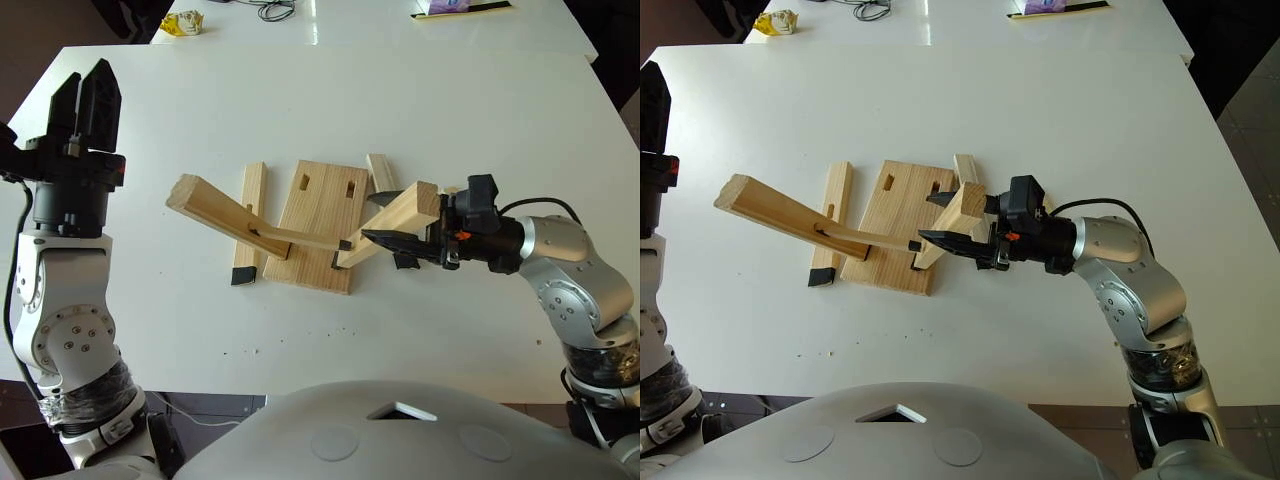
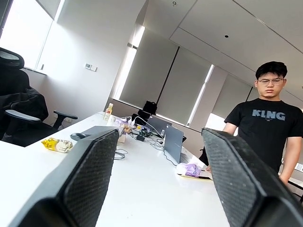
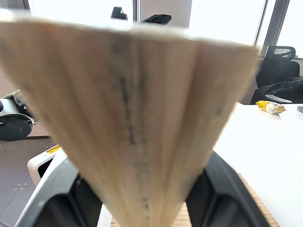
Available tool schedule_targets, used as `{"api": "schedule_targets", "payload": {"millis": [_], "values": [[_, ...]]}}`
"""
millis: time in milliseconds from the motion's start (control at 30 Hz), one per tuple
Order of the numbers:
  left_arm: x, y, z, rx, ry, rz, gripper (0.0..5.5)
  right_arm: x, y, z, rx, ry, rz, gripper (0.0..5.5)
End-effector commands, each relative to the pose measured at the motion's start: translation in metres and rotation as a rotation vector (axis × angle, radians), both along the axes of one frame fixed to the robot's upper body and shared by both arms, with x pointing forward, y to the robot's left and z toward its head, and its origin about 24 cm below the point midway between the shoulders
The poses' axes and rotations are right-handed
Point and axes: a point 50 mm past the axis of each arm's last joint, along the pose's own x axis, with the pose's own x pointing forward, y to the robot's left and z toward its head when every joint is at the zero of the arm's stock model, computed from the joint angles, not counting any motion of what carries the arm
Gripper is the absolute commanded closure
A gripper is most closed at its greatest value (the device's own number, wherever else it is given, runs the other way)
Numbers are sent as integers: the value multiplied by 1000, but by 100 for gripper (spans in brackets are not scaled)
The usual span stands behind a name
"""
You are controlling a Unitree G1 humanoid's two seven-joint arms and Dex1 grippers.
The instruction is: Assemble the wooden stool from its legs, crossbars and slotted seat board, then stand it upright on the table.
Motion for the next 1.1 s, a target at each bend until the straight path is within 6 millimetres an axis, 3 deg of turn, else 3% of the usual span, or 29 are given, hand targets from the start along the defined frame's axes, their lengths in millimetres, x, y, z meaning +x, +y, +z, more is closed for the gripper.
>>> {"api": "schedule_targets", "payload": {"millis": [33, 333, 700, 1100], "values": [[2, -7, 3, 7, -20, -16, 229, -1, -1, -7, -88, 4, 15, 348], [5, -29, -3, -27, -18, -63, 229, 8, 12, -5, -148, 29, -17, 348], [3, -36, -17, -60, -8, -36, 229, 21, 27, 11, -267, 51, 1, 348], [3, -38, -26, -91, 4, -15, 229, 19, 30, -16, -344, 75, -10, 348]]}}
